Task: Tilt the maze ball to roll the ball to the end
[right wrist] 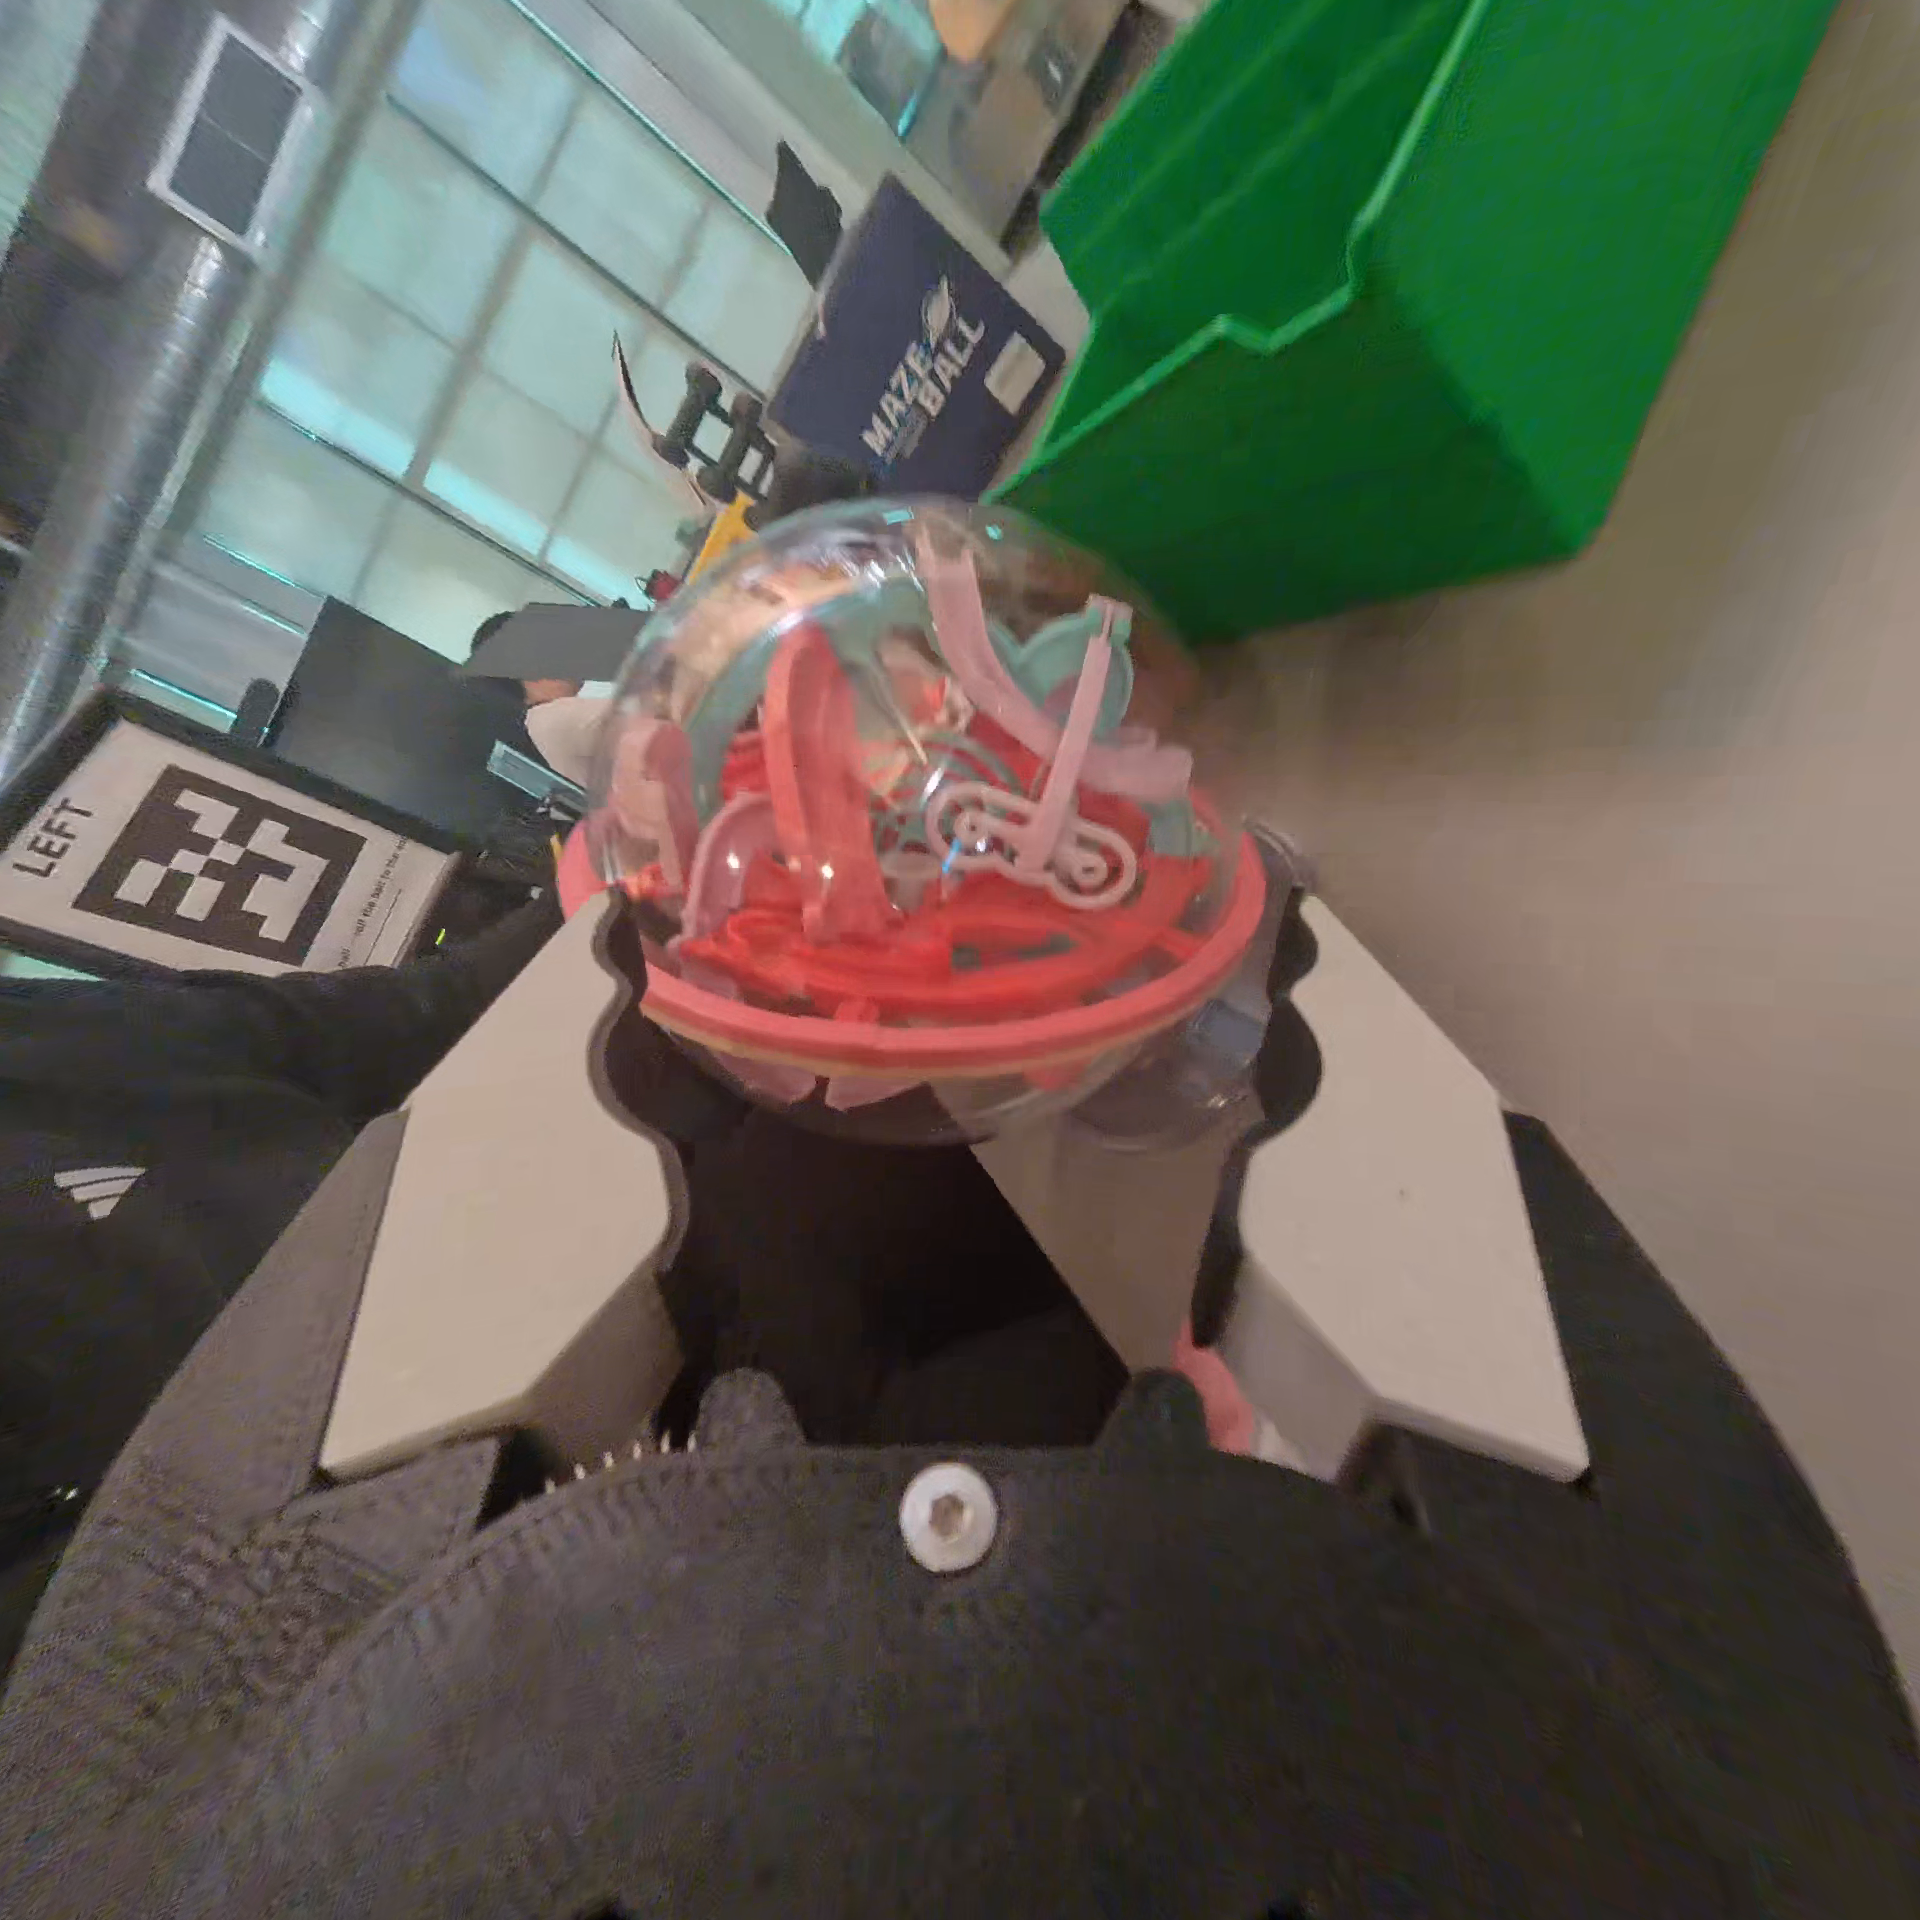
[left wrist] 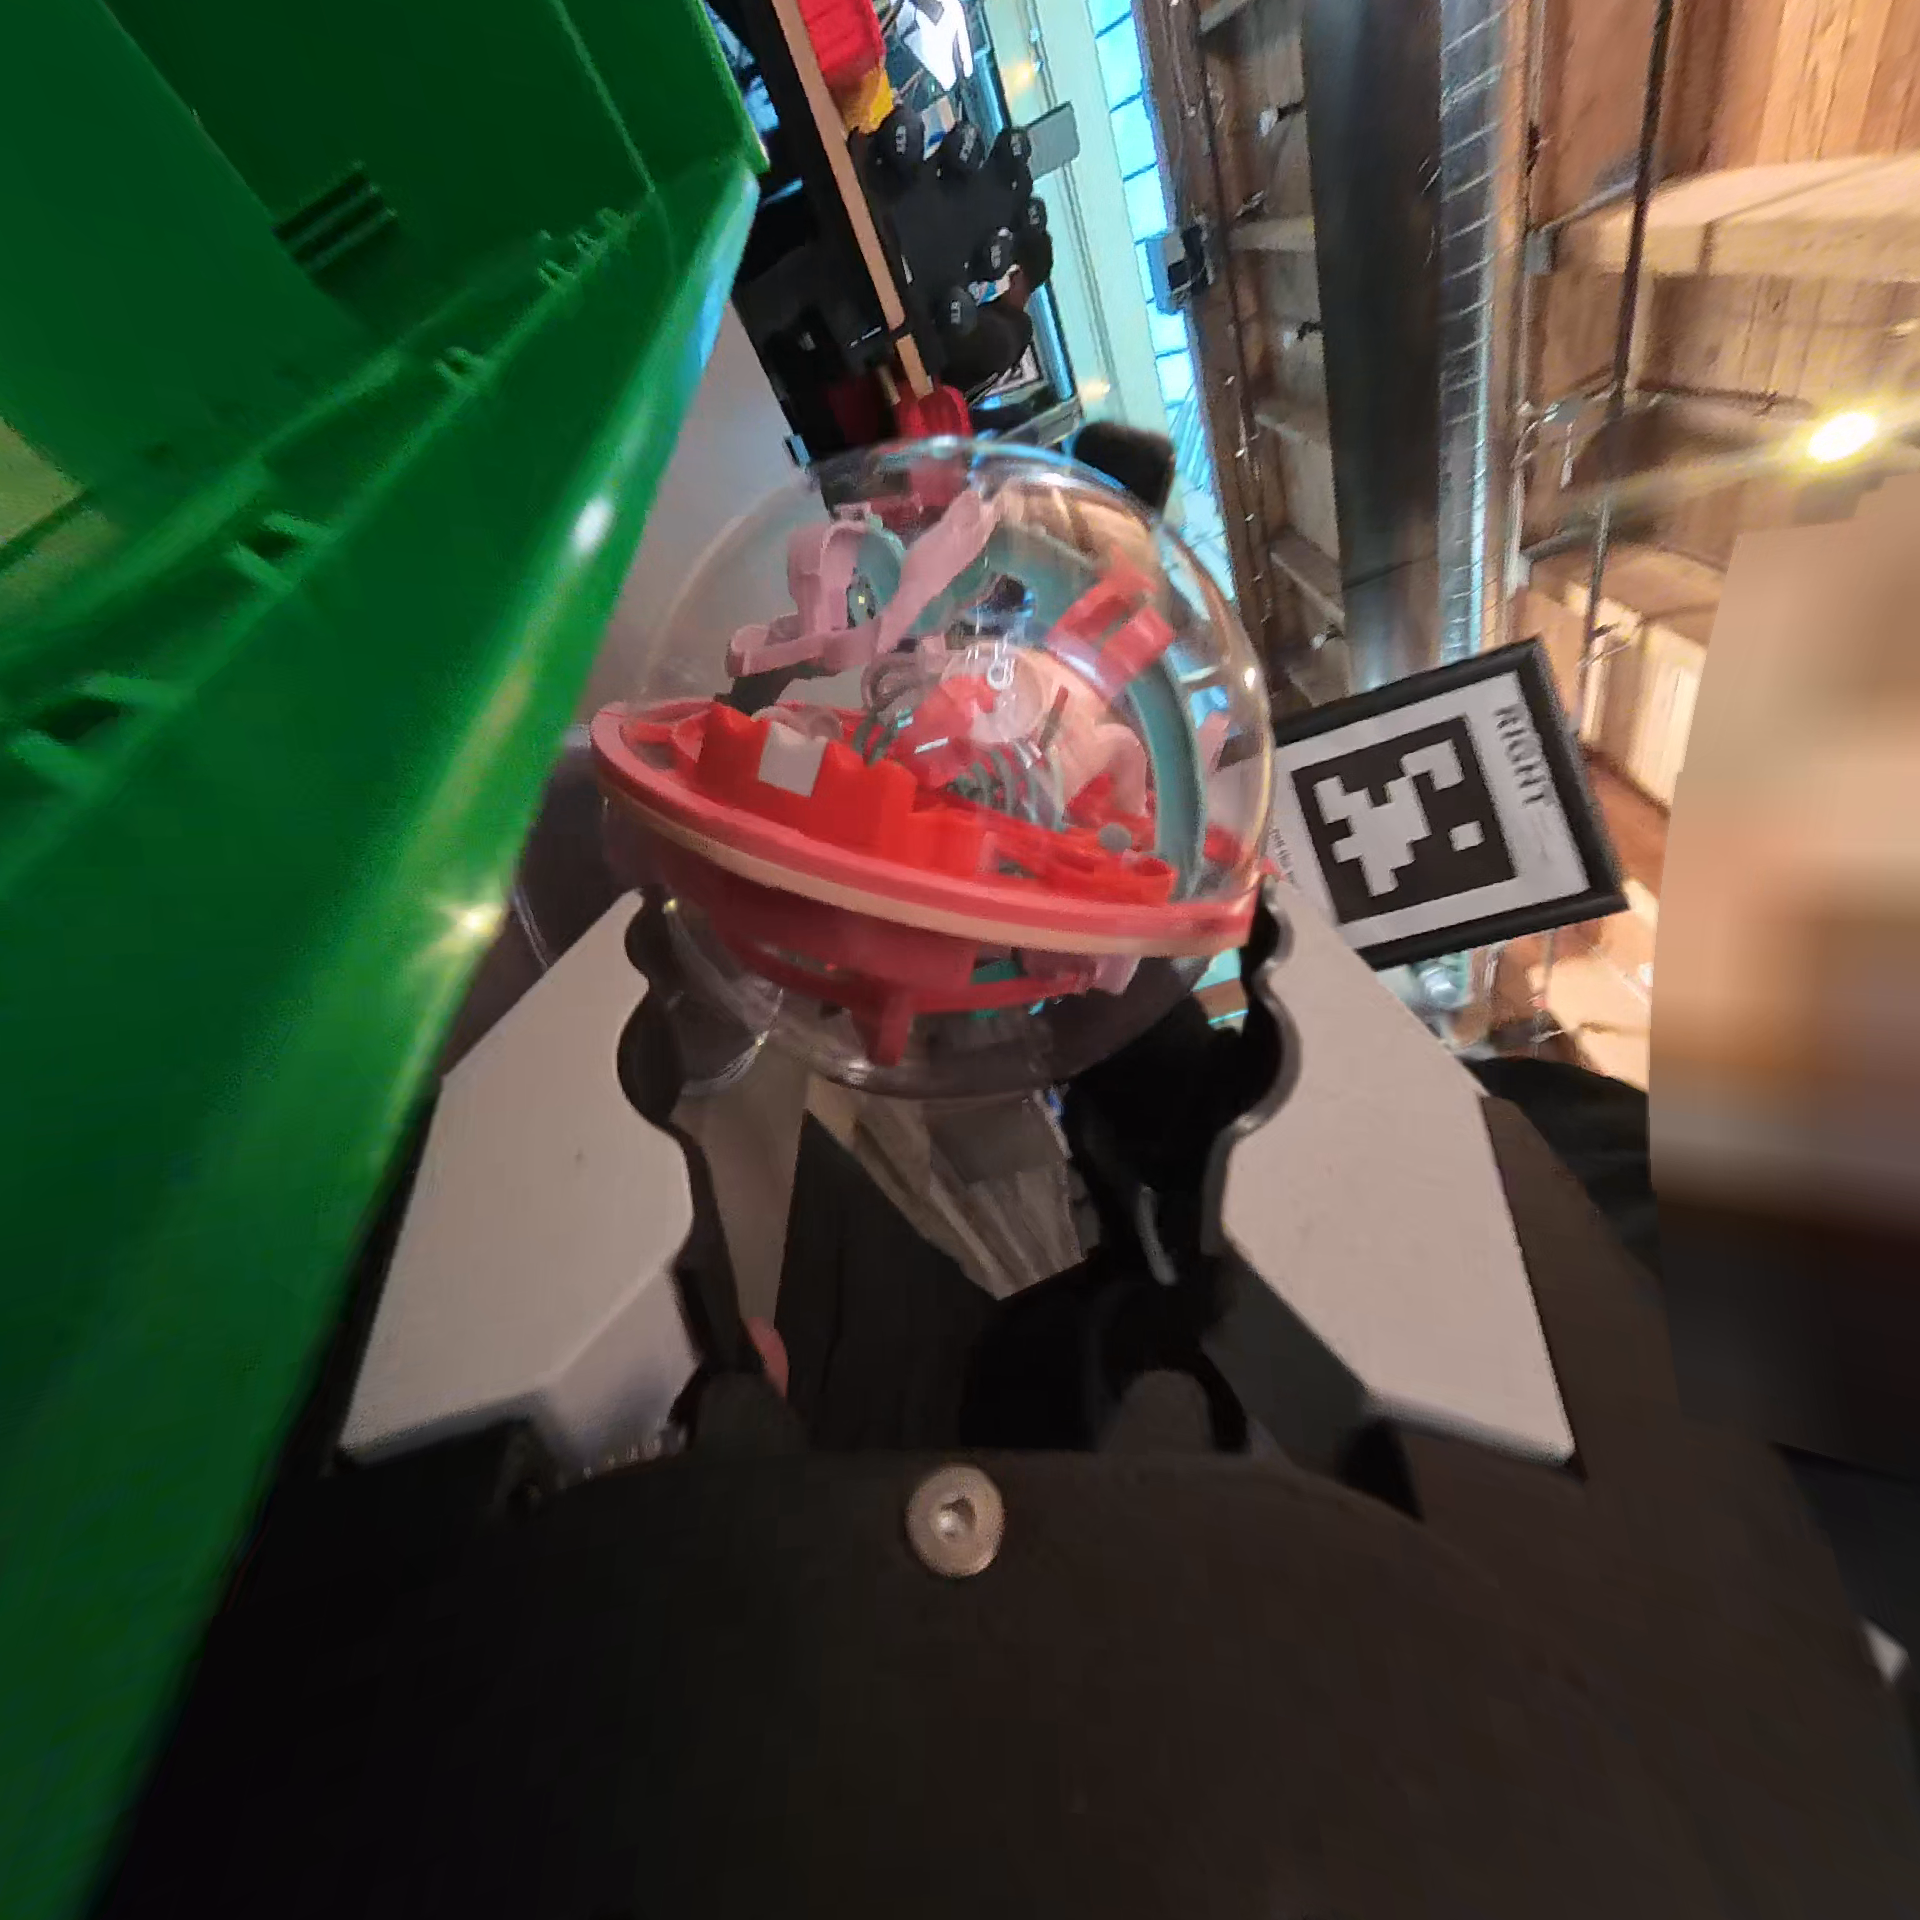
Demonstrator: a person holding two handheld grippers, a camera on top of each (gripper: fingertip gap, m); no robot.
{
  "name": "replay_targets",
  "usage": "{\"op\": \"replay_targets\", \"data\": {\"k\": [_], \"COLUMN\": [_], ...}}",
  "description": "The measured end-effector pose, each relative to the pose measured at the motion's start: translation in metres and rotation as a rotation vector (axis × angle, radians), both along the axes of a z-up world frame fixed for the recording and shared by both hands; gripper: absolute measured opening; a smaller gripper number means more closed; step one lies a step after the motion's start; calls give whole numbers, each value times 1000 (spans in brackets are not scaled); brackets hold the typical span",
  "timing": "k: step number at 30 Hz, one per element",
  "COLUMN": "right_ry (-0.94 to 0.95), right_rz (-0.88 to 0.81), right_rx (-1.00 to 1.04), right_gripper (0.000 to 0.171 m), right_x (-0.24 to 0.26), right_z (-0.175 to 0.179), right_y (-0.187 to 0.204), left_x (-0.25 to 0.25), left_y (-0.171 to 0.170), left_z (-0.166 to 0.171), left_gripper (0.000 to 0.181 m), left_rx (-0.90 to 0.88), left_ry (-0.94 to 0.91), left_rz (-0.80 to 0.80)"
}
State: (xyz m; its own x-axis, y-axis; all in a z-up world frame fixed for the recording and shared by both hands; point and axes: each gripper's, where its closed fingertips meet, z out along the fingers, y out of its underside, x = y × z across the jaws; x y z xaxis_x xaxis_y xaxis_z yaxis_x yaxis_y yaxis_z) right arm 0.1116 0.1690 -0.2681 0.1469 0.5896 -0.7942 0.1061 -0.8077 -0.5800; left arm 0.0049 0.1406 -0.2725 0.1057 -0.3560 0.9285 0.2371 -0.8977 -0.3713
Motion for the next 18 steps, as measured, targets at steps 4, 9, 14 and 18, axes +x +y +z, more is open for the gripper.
{"op": "replay_targets", "data": {"k": [4,9,14,18], "right_ry": [86,60,66,155], "right_rz": [27,42,35,-27], "right_rx": [-109,79,422,680], "right_gripper": [124,125,124,125], "right_x": [-19,-20,-22,-18], "right_z": [-4,3,27,72], "right_y": [-9,-14,-27,-31], "left_x": [6,17,21,28], "left_y": [14,12,10,6], "left_z": [3,8,44,100], "left_gripper": [109,112,117,118], "left_rx": [-23,81,351,608], "left_ry": [-14,77,141,165], "left_rz": [26,0,57,129]}}
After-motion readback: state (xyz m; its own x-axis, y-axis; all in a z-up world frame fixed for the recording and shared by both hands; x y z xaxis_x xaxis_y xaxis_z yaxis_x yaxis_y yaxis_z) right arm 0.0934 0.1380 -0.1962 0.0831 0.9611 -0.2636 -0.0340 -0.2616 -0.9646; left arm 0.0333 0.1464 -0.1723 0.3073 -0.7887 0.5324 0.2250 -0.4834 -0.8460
